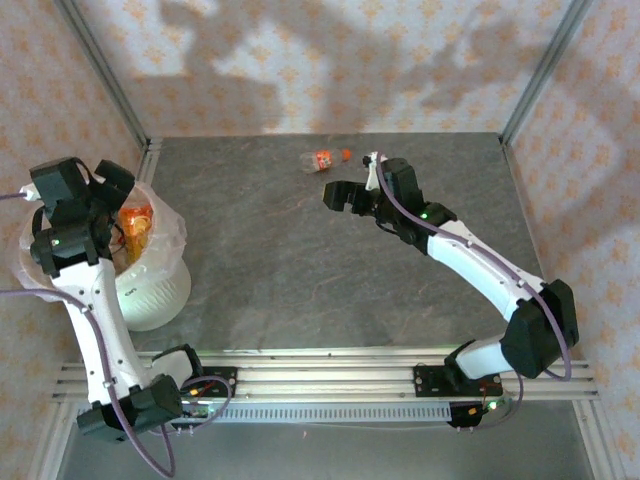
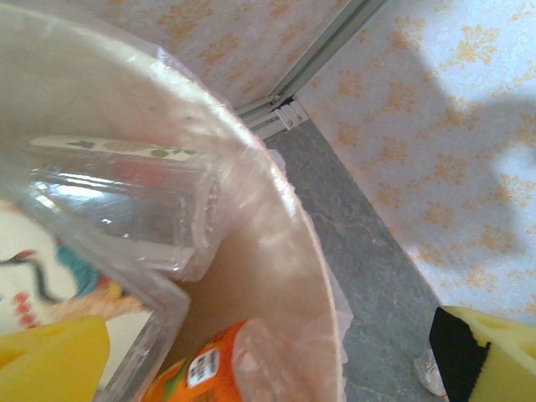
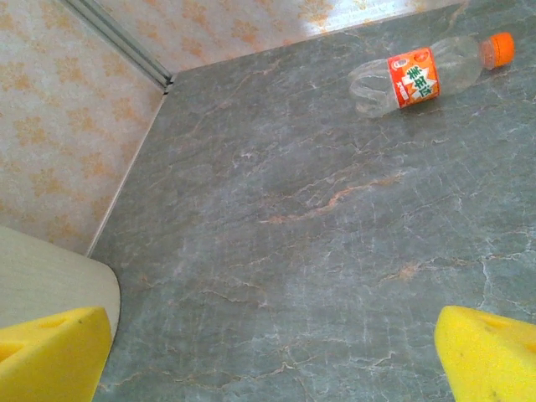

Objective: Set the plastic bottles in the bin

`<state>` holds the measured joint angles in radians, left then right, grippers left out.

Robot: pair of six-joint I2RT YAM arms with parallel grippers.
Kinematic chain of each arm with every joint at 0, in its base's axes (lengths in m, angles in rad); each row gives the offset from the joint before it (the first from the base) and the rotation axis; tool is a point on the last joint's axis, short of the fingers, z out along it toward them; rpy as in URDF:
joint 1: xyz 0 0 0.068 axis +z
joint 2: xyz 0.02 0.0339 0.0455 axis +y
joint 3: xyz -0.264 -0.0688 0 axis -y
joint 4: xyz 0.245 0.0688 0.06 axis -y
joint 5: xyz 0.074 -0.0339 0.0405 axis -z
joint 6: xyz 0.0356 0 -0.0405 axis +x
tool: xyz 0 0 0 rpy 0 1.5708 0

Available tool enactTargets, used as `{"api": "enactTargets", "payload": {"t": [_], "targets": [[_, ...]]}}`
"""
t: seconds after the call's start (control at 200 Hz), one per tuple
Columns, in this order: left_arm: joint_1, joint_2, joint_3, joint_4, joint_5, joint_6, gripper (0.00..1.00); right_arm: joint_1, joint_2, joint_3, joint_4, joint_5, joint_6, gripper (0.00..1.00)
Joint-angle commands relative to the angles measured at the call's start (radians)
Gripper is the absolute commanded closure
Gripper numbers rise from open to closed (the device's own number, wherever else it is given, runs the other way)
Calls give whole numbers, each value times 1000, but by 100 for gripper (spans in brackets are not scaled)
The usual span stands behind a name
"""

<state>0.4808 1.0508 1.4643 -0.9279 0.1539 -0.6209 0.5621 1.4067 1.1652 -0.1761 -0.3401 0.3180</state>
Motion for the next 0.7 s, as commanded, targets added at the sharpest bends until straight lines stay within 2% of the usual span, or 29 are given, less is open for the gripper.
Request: {"api": "enactTargets", "payload": {"t": [0.0, 0.13, 0.235, 0.37, 0.525, 0.6, 0.696], "targets": [[10, -66, 44, -34, 57, -10, 0, 4, 7, 30, 15, 17, 12, 1], [-4, -129, 14, 83, 237, -90, 0, 4, 7, 28, 37, 76, 30, 1], [-99, -157, -2, 184, 274, -137, 0, 3, 2, 22, 54, 140, 63, 1], [-350, -138, 8, 287, 183, -140, 0, -2, -26, 2, 84, 220, 97, 1], [-674, 6, 84, 328, 18, -68, 0, -16, -101, -55, 111, 283, 116, 1], [-780, 118, 143, 317, -48, -32, 0, -26, -145, -94, 114, 308, 118, 1], [-852, 284, 251, 261, -96, 25, 0, -41, -206, -145, 99, 334, 121, 1]]}}
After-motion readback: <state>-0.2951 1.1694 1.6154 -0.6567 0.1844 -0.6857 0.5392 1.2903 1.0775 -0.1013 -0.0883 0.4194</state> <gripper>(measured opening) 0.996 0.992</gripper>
